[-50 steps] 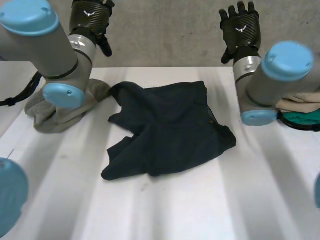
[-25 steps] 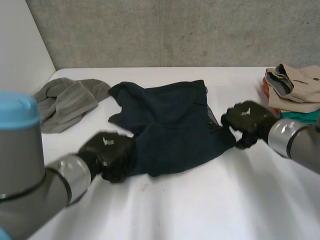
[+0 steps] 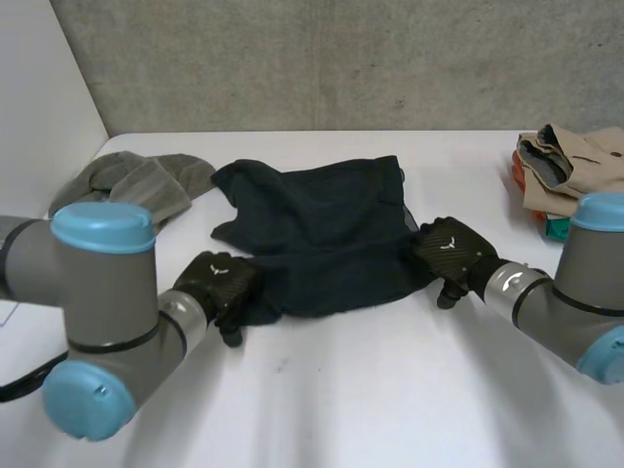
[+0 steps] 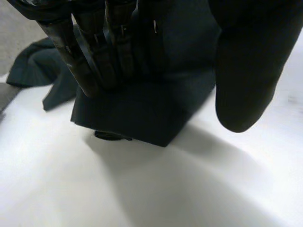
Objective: Fold the laundry.
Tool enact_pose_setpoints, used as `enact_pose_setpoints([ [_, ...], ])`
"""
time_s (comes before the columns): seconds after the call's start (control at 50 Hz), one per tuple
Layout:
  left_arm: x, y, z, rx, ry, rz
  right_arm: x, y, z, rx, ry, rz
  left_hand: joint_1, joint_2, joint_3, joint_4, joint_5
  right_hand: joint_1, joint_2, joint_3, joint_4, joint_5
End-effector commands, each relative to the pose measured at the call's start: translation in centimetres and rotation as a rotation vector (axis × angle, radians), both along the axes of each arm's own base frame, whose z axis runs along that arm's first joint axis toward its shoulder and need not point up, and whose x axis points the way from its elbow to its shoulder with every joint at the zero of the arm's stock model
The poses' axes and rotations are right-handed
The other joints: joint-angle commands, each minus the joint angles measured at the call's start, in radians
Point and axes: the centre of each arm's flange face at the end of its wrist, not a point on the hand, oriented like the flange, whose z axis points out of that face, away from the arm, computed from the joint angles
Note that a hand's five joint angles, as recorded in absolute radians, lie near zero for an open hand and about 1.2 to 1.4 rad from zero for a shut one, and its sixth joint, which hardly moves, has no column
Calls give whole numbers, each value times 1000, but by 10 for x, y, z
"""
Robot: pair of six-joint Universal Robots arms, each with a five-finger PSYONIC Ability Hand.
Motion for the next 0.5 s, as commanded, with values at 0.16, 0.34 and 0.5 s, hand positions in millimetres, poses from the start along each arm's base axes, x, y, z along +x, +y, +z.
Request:
enact_pose_setpoints([
  [0.16, -18, -43, -15, -123, -107, 27, 26, -28, -14, -97, -73, -60, -51, -63, -58, -42, -40, 526, 537, 534, 538, 541],
  [0.34, -25, -60, -23, -195, -131, 20, 30, -30, -2, -120, -87, -97, -51, -63, -58, -42, -40, 895, 907, 903, 907, 910],
  [0.5, -30, -63, -30, -210, -134, -4, 20, -12, 18, -41, -77, -116, 396, 385, 390, 405, 408, 895, 907, 903, 907, 910],
])
